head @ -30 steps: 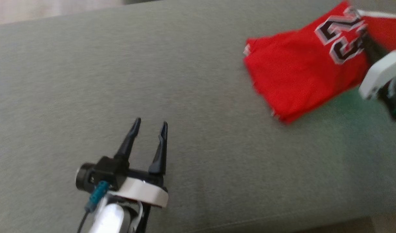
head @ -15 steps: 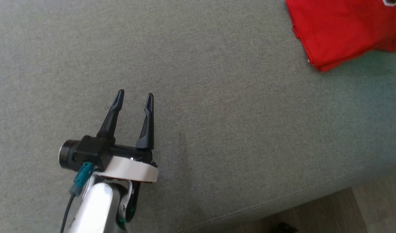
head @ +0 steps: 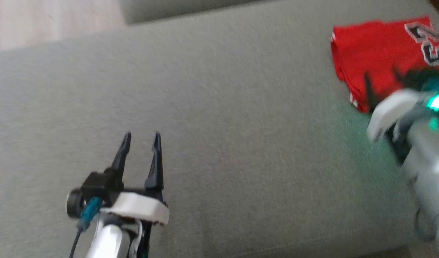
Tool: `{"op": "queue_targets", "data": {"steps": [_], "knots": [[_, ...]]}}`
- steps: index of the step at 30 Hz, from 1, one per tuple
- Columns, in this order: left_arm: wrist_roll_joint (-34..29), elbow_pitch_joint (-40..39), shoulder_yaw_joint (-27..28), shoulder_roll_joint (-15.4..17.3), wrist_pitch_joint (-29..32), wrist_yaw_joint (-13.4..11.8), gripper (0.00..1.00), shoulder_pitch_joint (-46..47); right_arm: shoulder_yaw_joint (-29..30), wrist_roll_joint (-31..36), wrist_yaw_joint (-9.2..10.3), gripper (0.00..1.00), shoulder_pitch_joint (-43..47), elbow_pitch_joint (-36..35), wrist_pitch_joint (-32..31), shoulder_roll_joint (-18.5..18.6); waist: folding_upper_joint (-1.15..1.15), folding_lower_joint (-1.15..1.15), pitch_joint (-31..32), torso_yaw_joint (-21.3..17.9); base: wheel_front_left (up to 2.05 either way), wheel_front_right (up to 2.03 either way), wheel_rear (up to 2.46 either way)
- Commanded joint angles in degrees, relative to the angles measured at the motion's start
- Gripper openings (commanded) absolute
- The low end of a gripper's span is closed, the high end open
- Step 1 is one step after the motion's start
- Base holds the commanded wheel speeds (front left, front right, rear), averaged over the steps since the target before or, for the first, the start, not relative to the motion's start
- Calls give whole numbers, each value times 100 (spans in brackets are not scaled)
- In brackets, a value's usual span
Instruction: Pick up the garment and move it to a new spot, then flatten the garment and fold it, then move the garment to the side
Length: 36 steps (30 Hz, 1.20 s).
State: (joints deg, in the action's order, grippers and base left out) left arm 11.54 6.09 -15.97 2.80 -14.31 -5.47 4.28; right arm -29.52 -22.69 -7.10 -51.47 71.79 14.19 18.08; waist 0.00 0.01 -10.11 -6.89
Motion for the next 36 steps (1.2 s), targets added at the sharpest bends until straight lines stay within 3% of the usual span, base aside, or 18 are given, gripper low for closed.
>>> {"op": "queue_targets", "data": {"steps": [1,6,7,10,18,25,36], "knots": [[106,-91,191,8,-69,26,100,3,138,22,-39,100,306,-354,76,-49,0,-1,706,505,0,0,0],[273,33,253,8,-69,102,100,-180,853,287,-39,100,1371,-1344,79,-229,0,-1,1120,767,0,0,0],[308,85,287,8,-69,142,100,-253,1294,474,-39,100,1941,-1932,79,-411,0,-1,1248,854,0,0,0],[284,162,367,8,-69,172,100,-369,1840,844,-39,100,2772,-2842,80,-727,0,-1,1413,947,0,0,0],[164,91,598,8,-69,261,100,-892,2642,1495,-39,100,4511,-4871,80,-1311,0,-1,1833,1084,0,0,0],[-5,23,779,8,-69,343,100,-1279,2713,1578,-39,100,5270,-5435,80,-1450,0,-1,2033,1146,0,0,0],[-106,4,802,8,-69,369,100,-1389,2734,1582,-39,100,5615,-5498,81,-1504,0,-1,2097,1136,0,0,0]]}}
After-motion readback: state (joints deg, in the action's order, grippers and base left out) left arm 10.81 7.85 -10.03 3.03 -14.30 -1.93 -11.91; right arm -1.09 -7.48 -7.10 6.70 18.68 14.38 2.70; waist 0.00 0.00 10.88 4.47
